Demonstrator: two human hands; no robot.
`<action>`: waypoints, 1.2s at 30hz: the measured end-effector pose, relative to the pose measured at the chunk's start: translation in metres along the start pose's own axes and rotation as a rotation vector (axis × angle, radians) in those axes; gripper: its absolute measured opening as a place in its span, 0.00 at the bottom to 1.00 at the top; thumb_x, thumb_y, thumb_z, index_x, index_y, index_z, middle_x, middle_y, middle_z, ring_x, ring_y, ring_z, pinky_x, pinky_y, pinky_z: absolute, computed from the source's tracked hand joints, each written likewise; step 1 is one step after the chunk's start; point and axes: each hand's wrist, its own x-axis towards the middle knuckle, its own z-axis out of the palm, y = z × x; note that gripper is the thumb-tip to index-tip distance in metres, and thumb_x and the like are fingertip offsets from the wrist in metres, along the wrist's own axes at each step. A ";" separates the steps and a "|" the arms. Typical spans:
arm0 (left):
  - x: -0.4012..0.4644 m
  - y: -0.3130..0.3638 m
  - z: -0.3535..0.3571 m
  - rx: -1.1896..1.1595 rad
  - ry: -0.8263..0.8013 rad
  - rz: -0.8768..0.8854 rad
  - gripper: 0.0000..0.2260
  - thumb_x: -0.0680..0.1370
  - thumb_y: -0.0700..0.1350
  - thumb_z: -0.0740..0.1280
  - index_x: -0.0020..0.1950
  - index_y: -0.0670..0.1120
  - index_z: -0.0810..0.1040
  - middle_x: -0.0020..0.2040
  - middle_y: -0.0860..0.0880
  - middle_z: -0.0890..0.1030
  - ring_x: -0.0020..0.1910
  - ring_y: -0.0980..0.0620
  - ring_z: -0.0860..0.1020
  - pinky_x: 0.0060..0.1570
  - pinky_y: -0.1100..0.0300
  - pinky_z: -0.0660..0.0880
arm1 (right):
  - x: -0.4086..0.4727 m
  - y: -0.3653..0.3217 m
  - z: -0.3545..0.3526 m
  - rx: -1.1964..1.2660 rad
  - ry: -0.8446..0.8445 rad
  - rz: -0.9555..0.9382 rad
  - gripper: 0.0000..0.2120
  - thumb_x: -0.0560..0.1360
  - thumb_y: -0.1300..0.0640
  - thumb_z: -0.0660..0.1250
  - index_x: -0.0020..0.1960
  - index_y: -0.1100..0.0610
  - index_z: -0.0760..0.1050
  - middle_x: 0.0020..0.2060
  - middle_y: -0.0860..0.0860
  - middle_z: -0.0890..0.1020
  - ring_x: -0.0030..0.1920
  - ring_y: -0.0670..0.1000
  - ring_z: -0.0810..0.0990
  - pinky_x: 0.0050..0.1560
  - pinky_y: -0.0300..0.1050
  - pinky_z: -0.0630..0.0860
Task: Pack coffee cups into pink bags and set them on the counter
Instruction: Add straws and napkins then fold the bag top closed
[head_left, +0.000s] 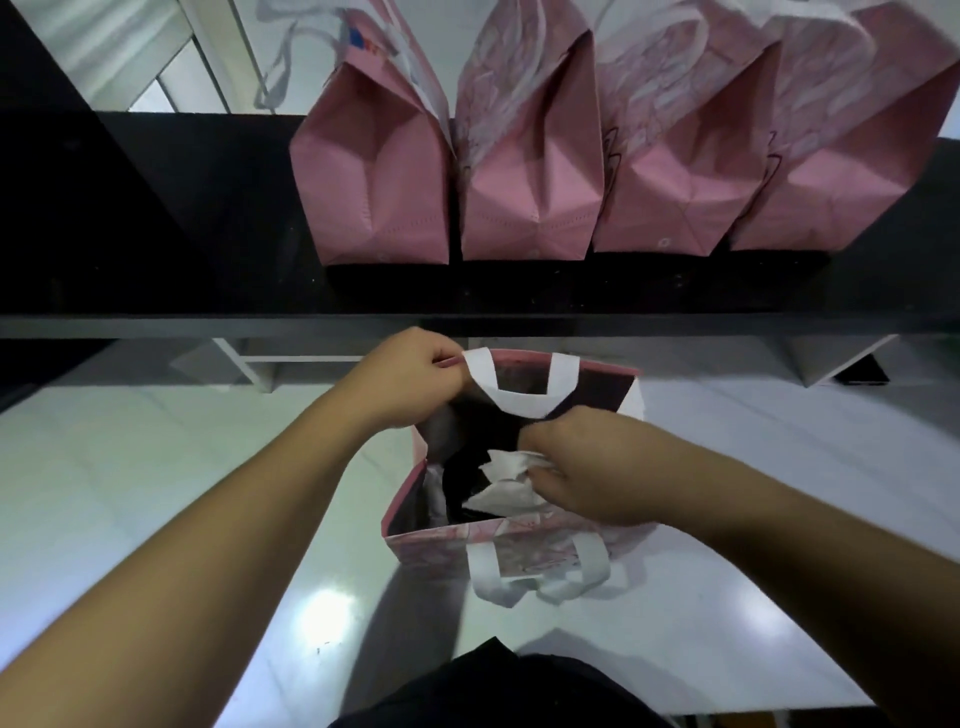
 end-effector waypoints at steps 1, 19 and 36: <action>0.001 -0.001 -0.001 -0.017 0.001 -0.011 0.17 0.76 0.58 0.66 0.42 0.45 0.82 0.34 0.46 0.80 0.30 0.52 0.71 0.34 0.53 0.68 | 0.008 -0.002 0.004 -0.025 -0.030 0.017 0.07 0.79 0.53 0.63 0.42 0.48 0.70 0.35 0.45 0.74 0.37 0.49 0.76 0.34 0.42 0.67; 0.003 -0.007 0.005 -0.071 -0.024 0.010 0.14 0.78 0.58 0.68 0.45 0.49 0.86 0.41 0.44 0.84 0.36 0.42 0.79 0.36 0.54 0.72 | 0.050 -0.015 0.029 -0.355 -0.333 0.076 0.15 0.79 0.51 0.69 0.62 0.59 0.78 0.53 0.54 0.82 0.54 0.56 0.81 0.54 0.48 0.76; -0.030 0.000 0.002 -0.058 0.031 0.026 0.06 0.74 0.61 0.74 0.48 0.62 0.83 0.44 0.66 0.82 0.44 0.65 0.81 0.41 0.62 0.79 | -0.071 0.037 -0.010 0.181 0.178 0.201 0.16 0.77 0.36 0.65 0.63 0.36 0.75 0.56 0.31 0.76 0.49 0.34 0.75 0.49 0.32 0.74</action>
